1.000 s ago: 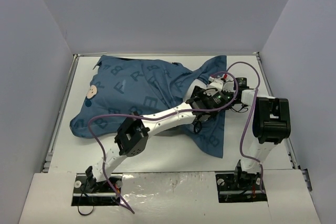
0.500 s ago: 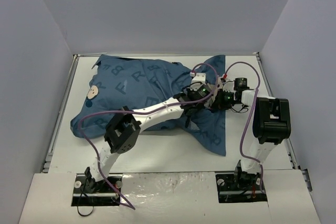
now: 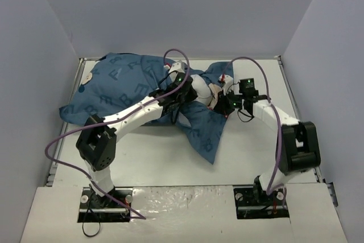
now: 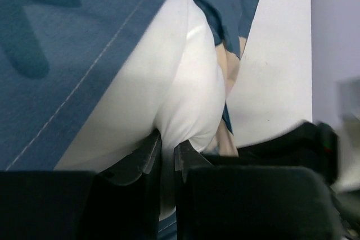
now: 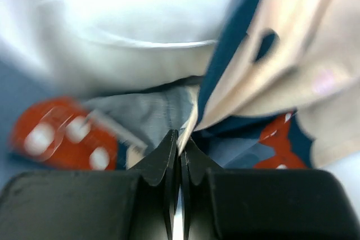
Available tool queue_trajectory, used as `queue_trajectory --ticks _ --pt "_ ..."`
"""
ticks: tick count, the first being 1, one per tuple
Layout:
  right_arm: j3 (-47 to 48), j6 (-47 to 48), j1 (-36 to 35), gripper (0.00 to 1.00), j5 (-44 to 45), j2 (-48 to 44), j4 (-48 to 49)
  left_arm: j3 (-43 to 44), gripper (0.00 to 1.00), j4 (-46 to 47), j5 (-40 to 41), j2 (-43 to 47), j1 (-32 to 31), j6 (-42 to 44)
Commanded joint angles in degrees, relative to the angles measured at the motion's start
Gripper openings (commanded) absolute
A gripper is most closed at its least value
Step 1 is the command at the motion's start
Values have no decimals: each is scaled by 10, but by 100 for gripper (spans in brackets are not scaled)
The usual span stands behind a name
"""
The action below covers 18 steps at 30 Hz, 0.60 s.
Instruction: Remove the pillowcase from the pillow
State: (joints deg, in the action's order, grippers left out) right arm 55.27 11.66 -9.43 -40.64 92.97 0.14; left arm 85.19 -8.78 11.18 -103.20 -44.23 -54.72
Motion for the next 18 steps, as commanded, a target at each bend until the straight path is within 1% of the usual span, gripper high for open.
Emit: queue_trajectory --ticks 1,2,3,5,6,7,9,11,13,18 --pt "-32 125 -1 0 -66 -91 -87 13 2 112 82 76 48 -27" --pt "-40 171 -8 0 -80 -109 -93 4 2 116 82 80 57 -30" --pt "-42 198 -21 0 -90 -135 -115 -7 2 122 82 82 60 -35" --pt "-51 254 -78 0 -78 -154 -131 -35 2 141 87 83 64 -49" --pt "-55 263 -101 0 -42 -162 -138 -42 2 149 85 81 66 -53" --pt "-60 269 -144 0 -19 -162 -139 -48 2 156 82 79 68 -65" --pt "-74 279 -177 0 33 -150 -139 -51 2 177 77 77 74 -70" --pt "-84 289 -197 0 56 -137 -141 -39 2 190 74 79 81 -66" --pt "-89 300 -199 0 74 -124 -145 -25 2 190 68 84 99 -61" --pt "-124 353 -231 0 120 -135 -152 13 2 188 53 86 149 -60"
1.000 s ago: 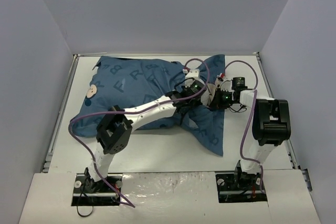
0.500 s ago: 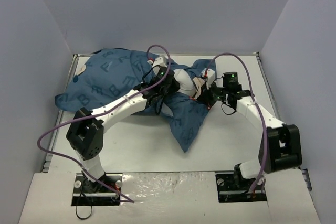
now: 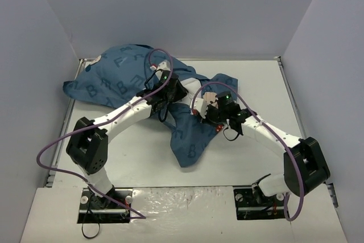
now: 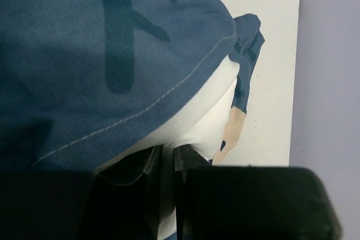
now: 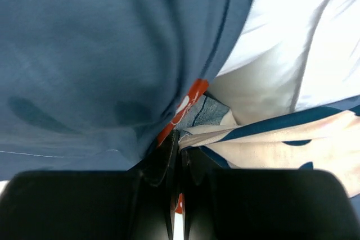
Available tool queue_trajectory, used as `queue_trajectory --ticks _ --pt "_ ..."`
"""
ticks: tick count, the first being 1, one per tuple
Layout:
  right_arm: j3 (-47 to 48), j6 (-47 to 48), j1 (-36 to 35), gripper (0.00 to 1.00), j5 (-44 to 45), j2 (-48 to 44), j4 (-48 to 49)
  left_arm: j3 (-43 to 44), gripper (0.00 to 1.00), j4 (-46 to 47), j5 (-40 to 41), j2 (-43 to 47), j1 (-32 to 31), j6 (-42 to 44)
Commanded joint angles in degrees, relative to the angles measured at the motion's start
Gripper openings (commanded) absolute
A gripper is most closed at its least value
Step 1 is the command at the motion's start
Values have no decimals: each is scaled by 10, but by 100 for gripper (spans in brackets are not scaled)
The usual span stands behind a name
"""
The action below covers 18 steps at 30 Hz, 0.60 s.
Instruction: Remove the pillowcase from the pillow
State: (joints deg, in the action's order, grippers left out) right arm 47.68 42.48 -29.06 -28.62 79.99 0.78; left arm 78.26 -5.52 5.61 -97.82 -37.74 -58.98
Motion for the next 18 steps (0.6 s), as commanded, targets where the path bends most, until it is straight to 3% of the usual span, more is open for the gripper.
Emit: queue_trajectory --ticks 1,9,18 --pt "-54 51 -40 0 8 -9 -158 84 2 161 104 32 91 -22" --pt "-95 118 -40 0 113 13 -155 31 2 227 78 65 138 -96" --pt "-73 165 18 0 95 18 -188 -35 2 268 50 135 166 -134"
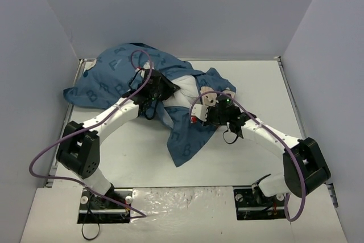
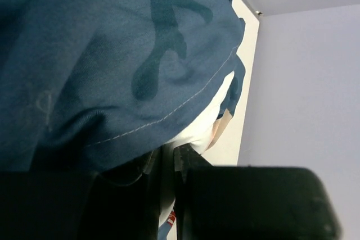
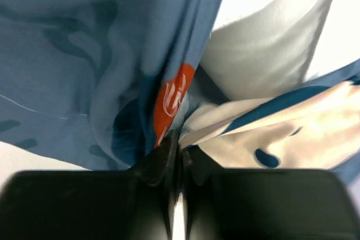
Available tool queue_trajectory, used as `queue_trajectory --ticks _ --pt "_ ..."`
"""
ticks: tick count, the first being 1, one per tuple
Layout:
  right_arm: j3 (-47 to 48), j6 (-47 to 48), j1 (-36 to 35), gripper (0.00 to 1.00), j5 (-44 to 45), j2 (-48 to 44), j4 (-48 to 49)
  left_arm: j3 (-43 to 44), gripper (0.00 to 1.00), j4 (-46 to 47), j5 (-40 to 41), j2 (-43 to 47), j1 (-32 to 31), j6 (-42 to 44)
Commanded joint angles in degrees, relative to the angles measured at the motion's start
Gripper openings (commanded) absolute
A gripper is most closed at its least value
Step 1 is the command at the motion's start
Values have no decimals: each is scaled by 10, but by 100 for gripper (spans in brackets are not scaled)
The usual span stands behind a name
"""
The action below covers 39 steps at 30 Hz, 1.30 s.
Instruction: Remove the pillowcase from the pillow
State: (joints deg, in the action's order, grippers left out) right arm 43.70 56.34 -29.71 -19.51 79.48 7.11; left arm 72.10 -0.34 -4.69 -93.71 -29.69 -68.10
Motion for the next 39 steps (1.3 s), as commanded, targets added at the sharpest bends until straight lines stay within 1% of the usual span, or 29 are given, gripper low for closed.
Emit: queue_trajectory --ticks 1,2,3,4,5,6,7,8,10,12,13,14,16,18,21,24,25,28,30,33,38,39 --pt "-25 32 33 5 -28 23 -264 20 2 214 151 107 85 -38" --pt "-16 38 52 11 -51 23 -297 15 2 206 146 110 84 -31" --pt "14 51 59 19 -77 24 -321 11 2 191 139 112 75 -17" --pt "34 64 65 36 -137 24 -354 8 2 184 124 112 68 -9" --pt "54 71 69 45 -166 21 -405 -5 2 179 117 110 60 3" --pt "91 88 69 53 -191 16 -427 -14 2 178 111 107 41 7" --pt "109 98 69 63 -214 9 -446 -25 2 182 106 102 31 10" --pt "124 114 68 67 -251 -6 -479 -36 2 187 98 98 21 12" --pt "162 136 65 75 -271 -21 -492 -70 2 207 93 87 -5 11" --pt "185 164 59 77 -286 -31 -527 -89 2 227 95 79 -19 3" --pt "205 193 55 78 -287 -31 -543 -100 2 241 95 72 -28 1" --pt "212 203 47 78 -287 -30 -567 -102 2 248 94 68 -33 -2" --pt "225 219 34 78 -287 -33 -579 -98 2 254 93 57 -41 0" --pt "235 221 31 78 -302 -42 -577 -90 2 254 86 48 -48 3" --pt "280 235 33 79 -330 -52 -569 -75 2 250 78 40 -55 8" --pt "329 238 30 82 -326 -46 -536 -70 2 248 72 34 -63 10" --pt "337 241 22 82 -303 -44 -513 -70 2 247 71 33 -64 9" --pt "357 272 4 84 -246 -19 -493 -75 2 249 68 30 -70 9" --pt "358 294 -13 83 -232 7 -485 -76 2 255 66 27 -76 7" --pt "349 284 -38 82 -194 25 -420 -75 2 257 60 24 -79 6" --pt "350 289 -61 81 -129 68 -388 -74 2 257 56 23 -81 7" --pt "350 289 -63 78 -118 75 -384 -74 2 257 55 23 -81 7"
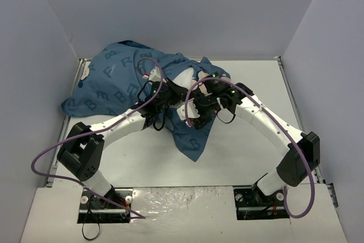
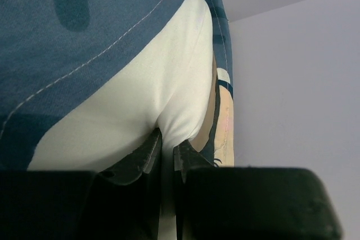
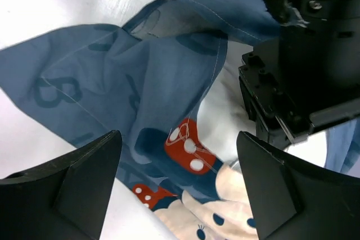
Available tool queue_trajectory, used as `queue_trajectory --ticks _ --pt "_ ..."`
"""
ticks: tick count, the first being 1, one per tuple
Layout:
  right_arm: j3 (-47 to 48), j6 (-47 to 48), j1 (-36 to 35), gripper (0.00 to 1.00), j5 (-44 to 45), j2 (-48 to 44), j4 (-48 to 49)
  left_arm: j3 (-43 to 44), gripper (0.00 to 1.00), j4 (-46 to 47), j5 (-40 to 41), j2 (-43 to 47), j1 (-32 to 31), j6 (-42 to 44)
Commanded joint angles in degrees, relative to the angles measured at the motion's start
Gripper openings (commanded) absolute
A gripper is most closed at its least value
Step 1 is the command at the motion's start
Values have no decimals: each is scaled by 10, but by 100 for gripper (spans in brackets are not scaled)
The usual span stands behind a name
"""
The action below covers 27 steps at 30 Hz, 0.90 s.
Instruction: Remove the pillowcase from the pillow
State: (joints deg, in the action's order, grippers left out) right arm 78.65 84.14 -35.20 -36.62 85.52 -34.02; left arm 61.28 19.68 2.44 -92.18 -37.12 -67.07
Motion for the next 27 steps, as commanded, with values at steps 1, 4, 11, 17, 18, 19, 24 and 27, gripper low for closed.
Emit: queue_trajectory --ticks 1,4,11,17,18,19,24,27 --pt "1 11 -9 76 61 26 28 33 2 57 -16 9 -7 -3" --pt "-12 11 -3 60 78 22 26 31 2 54 -16 17 -5 1" --pt "-110 -4 0 26 88 -53 26 29 2 43 -20 34 16 10" --pt "-176 -42 -8 0 60 -82 26 55 2 45 -23 33 29 7" --pt "-185 -55 -10 0 55 -87 27 61 2 46 -24 34 33 4" --pt "-195 -60 -14 0 52 -90 27 67 2 48 -24 35 34 3" --pt "-278 -78 -55 0 48 -112 46 115 2 54 -5 45 34 -3" --pt "-294 -86 -73 0 45 -118 47 121 2 62 19 46 38 -7"
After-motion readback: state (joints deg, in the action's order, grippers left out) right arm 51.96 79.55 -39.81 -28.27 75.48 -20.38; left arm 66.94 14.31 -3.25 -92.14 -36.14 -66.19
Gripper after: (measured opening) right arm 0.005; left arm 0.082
